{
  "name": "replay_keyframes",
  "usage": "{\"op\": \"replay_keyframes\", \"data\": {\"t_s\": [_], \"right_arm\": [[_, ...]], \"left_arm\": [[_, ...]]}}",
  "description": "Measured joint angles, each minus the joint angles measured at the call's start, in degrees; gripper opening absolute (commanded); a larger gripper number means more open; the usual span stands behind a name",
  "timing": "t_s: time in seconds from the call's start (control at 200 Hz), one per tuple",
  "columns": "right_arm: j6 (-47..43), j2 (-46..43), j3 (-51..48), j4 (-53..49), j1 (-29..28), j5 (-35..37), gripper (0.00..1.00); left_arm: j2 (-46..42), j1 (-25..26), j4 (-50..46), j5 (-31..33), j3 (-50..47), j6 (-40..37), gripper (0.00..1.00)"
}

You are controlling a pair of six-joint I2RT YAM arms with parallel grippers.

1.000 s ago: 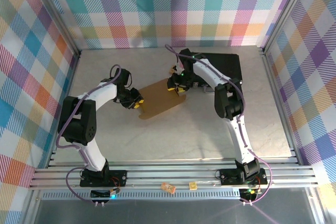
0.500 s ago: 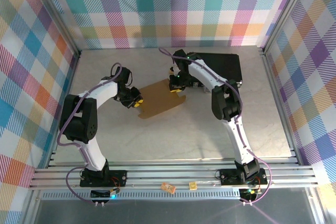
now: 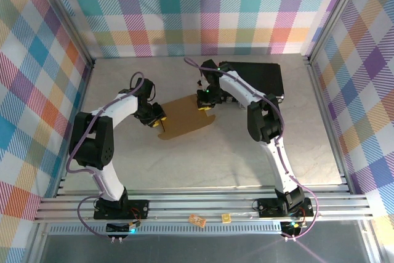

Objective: Fold the paper box

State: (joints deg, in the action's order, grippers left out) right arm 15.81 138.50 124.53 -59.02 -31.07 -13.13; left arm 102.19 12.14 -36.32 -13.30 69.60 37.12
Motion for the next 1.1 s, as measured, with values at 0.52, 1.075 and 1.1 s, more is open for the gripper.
{"op": "replay_keyframes", "data": {"t_s": [0.52,1.075,1.1], "right_arm": [[0.24,-0.04,0.09,-0.70,-0.09,-0.83,0.14],[1.05,-0.04,0.09,-0.94,-0.07,-1.03,0.13],[1.07,-0.04,0.09,-0.94,-0.07,-1.05,0.13]], "left_arm": [[-3.37,-4.26,-1.92,-0.66,-0.46,-2.36,0.33],[-1.64,-3.13,2.01,-3.34,-3.15,-2.60,0.27],[-1.64,-3.06,2.03,-3.39,-3.17,-2.64,0.27]]}}
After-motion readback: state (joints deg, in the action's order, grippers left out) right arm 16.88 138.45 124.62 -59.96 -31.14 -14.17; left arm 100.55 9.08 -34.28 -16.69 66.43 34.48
